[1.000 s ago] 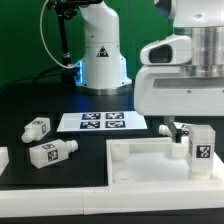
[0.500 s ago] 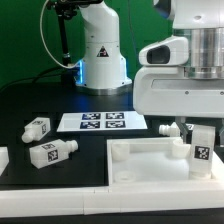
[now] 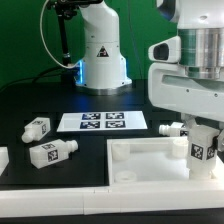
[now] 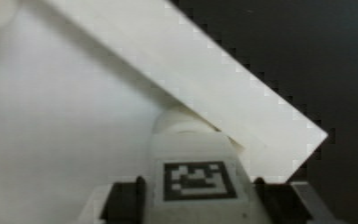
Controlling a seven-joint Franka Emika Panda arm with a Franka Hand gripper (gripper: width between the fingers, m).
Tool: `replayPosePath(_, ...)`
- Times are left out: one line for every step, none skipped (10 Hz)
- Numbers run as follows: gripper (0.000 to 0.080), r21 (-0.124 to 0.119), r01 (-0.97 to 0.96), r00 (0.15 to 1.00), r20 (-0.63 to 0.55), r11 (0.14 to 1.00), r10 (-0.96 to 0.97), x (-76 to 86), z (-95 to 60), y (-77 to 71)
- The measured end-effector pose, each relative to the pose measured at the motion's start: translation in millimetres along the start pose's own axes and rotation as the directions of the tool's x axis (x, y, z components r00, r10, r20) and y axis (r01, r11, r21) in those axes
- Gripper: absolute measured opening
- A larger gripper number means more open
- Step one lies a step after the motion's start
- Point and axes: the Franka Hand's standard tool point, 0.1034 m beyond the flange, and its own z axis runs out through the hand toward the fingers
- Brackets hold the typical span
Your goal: Assemble one leg
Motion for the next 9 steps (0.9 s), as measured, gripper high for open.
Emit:
replayPosePath(0.0284,0.007,-0.161,0.987,0.032,0.987,0.16,4.2,-1.2,-1.3)
replayPosePath(0.0284,0.009,-0.321,0.945,0.068,0.947,0.319,6.7,-1.3,-1.6)
replayPosePath(0.0284,0.007,-0.479,0.875,0.079,0.878,0.477,7.4,-0.1,-2.5)
replayPosePath(0.0284,0.011,-0.515,0.855,0.08,0.857,0.513,8.0,-0.2,-2.1)
replayPosePath(0.0285,0.012,-0.509,0.858,0.078,0.86,0.507,7.6,0.0,-1.9)
replayPosePath(0.0285,0.013,-0.487,0.872,0.077,0.874,0.484,7.7,0.4,-1.7)
replayPosePath(0.0442,0.015,-0.455,0.888,0.074,0.89,0.453,7.2,1.0,-1.2)
replayPosePath(0.0569,0.025,-0.239,0.969,0.071,0.971,0.237,3.2,3.5,0.6)
replayPosePath(0.0569,0.036,-0.008,0.998,0.066,0.999,0.006,-1.5,4.5,1.3)
